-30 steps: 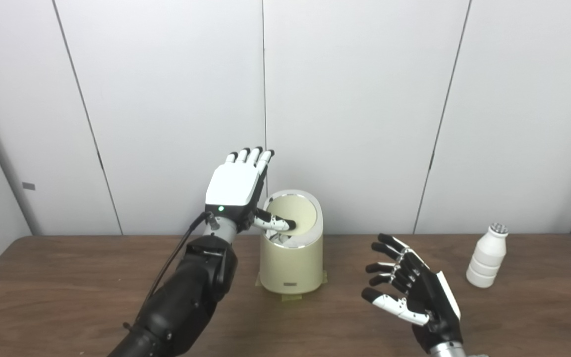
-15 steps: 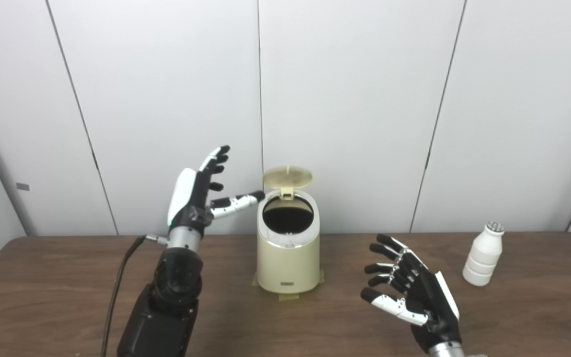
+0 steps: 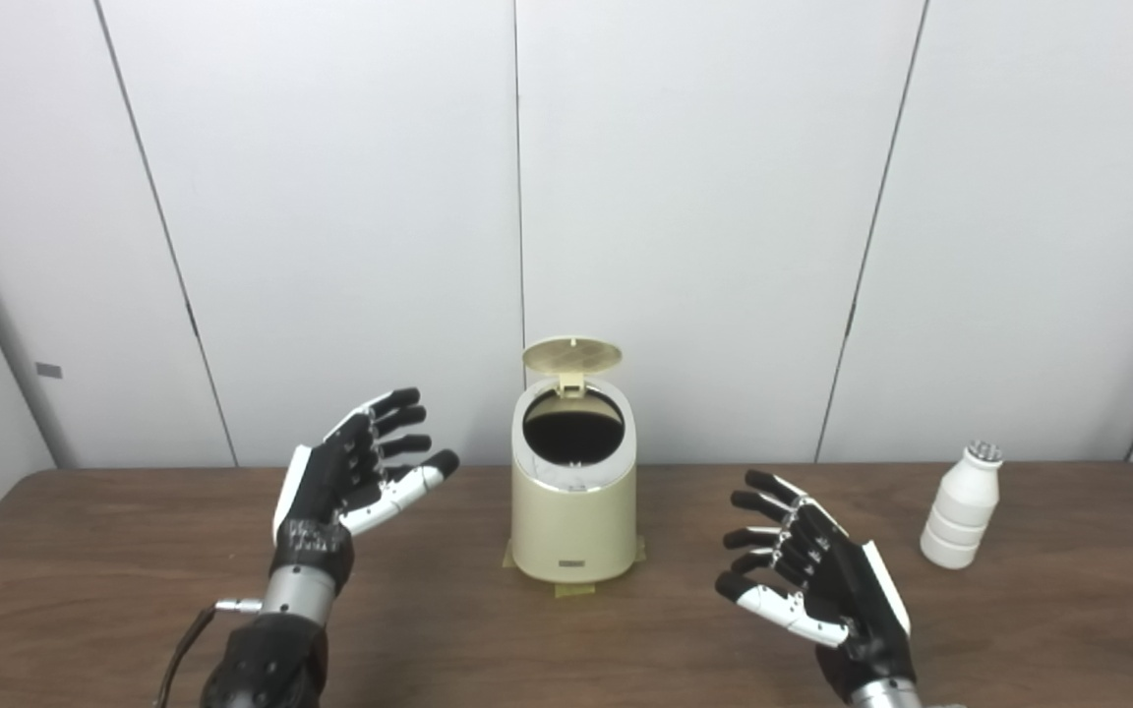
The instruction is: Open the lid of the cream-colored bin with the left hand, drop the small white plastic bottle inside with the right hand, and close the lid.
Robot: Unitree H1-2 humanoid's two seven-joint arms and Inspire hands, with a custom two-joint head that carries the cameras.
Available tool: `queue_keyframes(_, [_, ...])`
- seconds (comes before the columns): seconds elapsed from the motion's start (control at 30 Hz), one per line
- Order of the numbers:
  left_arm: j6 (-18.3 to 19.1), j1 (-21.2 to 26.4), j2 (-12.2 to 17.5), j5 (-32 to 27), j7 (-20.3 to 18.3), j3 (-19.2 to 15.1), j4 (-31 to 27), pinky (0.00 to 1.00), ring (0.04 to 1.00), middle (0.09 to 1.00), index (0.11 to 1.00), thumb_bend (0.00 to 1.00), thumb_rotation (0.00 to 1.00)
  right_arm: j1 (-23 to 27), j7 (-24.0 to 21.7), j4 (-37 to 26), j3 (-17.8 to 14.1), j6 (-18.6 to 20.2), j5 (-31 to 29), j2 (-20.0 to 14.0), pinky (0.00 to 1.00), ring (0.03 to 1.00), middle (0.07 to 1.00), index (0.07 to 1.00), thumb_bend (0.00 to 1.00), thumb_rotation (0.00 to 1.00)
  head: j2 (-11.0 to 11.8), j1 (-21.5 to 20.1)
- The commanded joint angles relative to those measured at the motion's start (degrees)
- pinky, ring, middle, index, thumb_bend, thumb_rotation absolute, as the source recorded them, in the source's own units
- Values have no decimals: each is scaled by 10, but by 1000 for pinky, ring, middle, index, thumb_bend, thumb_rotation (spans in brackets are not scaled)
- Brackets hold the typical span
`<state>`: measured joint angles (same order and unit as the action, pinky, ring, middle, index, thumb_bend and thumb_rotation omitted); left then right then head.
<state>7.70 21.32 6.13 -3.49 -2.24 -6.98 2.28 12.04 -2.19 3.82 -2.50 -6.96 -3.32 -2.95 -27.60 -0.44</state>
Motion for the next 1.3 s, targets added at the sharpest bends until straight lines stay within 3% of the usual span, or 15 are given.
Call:
queue_keyframes(0.0, [-36,11,-1,-22,-8,-3,-21,551,695,769,791,763,84,16,-4,-28,3,-1,-5,0,485,600,749,776,808,214,0,0])
queue_keyframes(0.23, [-65,-29,-5,-48,-24,1,-7,532,678,760,787,749,56,14,-5,-34,6,4,-3,-3,494,607,757,787,794,216,1,-1])
queue_keyframes(0.4, [-97,-53,10,9,-19,26,1,532,661,731,775,750,131,11,-7,-35,3,2,-10,-5,499,611,757,784,802,217,5,-17])
queue_keyframes(0.6, [-119,-51,9,22,-14,31,23,556,666,727,776,774,137,30,-6,-46,3,9,4,-18,485,590,746,774,804,197,19,-59])
queue_keyframes(0.73, [-141,-41,16,30,-14,31,49,555,655,727,774,741,108,89,-12,-29,-6,13,25,-64,564,615,752,772,822,205,43,-112])
queue_keyframes(0.8, [-151,-38,19,28,-15,28,58,566,660,728,777,732,90,118,-4,-41,-5,35,54,-80,612,610,743,774,805,199,56,-140])
queue_keyframes(1.0, [-160,-31,33,7,-25,17,75,576,685,746,788,681,62,194,9,-76,-12,121,111,-124,543,594,730,751,794,89,82,-194])
queue_keyframes(1.17, [-161,-31,42,-7,-36,12,79,582,695,761,796,634,6,239,-2,-33,-45,111,102,-189,554,630,750,749,811,142,87,-216])
queue_keyframes(1.27, [-156,-30,44,-16,-39,10,81,594,713,767,800,660,15,257,2,2,-58,106,115,-231,607,642,758,751,830,191,87,-228])
